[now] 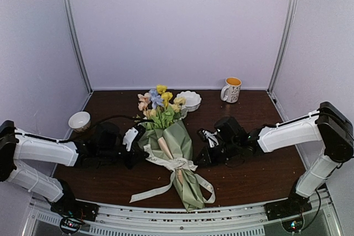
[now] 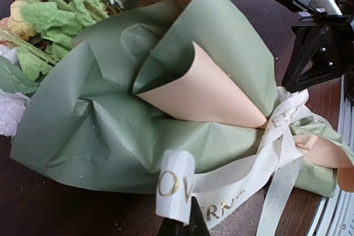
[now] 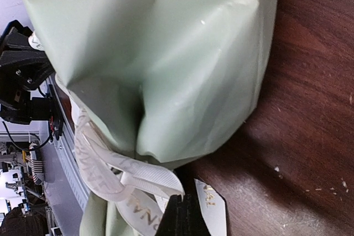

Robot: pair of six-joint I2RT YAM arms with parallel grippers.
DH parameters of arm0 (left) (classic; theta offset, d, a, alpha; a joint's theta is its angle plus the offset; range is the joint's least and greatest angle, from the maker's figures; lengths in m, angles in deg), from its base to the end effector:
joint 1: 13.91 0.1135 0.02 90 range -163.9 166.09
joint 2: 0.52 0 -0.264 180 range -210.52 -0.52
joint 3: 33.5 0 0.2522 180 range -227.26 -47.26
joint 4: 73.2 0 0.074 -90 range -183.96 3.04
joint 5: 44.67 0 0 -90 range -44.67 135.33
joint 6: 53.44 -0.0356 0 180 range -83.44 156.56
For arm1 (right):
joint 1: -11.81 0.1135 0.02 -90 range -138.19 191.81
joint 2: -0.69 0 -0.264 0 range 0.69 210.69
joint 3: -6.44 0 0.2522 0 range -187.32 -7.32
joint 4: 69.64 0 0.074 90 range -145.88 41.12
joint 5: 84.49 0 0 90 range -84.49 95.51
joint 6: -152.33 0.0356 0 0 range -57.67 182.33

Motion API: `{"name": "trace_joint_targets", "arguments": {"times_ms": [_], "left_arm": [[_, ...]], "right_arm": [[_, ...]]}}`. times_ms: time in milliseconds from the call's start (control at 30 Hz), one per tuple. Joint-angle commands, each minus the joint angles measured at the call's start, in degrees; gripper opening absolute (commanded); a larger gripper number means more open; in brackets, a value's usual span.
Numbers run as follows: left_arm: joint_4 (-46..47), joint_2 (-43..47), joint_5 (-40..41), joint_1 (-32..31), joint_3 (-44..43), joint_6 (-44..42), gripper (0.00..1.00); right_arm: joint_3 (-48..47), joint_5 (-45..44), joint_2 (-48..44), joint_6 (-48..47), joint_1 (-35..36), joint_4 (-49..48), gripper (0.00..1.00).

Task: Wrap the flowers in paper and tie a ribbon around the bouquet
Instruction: Tie the half-tied ribbon around the folded bouquet.

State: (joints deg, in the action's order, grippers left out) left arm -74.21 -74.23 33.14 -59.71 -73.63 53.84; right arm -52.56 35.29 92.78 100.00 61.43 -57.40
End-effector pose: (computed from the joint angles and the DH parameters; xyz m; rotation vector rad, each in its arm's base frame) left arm 0.1659 -0.1813 0.1656 0.6873 2.1840 -0.8360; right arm 0.1904 0.2512 0.1650 -0.5616 2.5955 1.2565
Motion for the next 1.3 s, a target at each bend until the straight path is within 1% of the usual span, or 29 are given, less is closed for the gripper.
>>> {"name": "trace_joint_targets", "arguments": {"times_ms": [0, 300, 533, 667, 867, 1000, 1133, 1267], "left_arm": [[-1.71, 0.9, 4.79, 0.27, 0.67, 1.14, 0.0], [-4.06, 2.52, 12.69, 0.8, 1.88, 5.21, 0.0], [-3.1, 4.59, 13.75, 1.32, 3.63, 7.7, 0.0], [-0.02, 8.49, 10.46, 1.33, 5.14, 6.73, 0.0], [-3.19, 12.08, 13.52, 1.33, 5.7, 5.84, 0.0], [-3.16, 10.91, 13.01, 1.41, 6.21, 6.43, 0.0], [-3.07, 7.79, 13.3, 1.39, 5.7, 7.77, 0.0], [-5.11, 4.59, 15.64, 1.53, 4.6, 8.57, 0.0]], "right_arm": [[2.1, -2.18, -2.86, -0.33, -0.54, 0.85, 0.0], [5.39, -7.89, -6.86, -3.14, -1.47, 8.05, 0.0], [8.23, -10.32, -9.98, -3.52, -2.89, 10.73, 0.0], [8.41, -11.14, -10.91, -4.17, -3.34, 12.53, 0.0], [9.75, -12.23, -12.41, -5.03, -6.01, 15.43, 0.0], [11.84, -12.6, -14.37, -4.79, -7.5, 16.54, 0.0], [13.28, -12.91, -15.23, -4.82, -8.51, 18.0, 0.0], [14.45, -13.99, -15.98, -4.68, -10.25, 19.34, 0.0]]}}
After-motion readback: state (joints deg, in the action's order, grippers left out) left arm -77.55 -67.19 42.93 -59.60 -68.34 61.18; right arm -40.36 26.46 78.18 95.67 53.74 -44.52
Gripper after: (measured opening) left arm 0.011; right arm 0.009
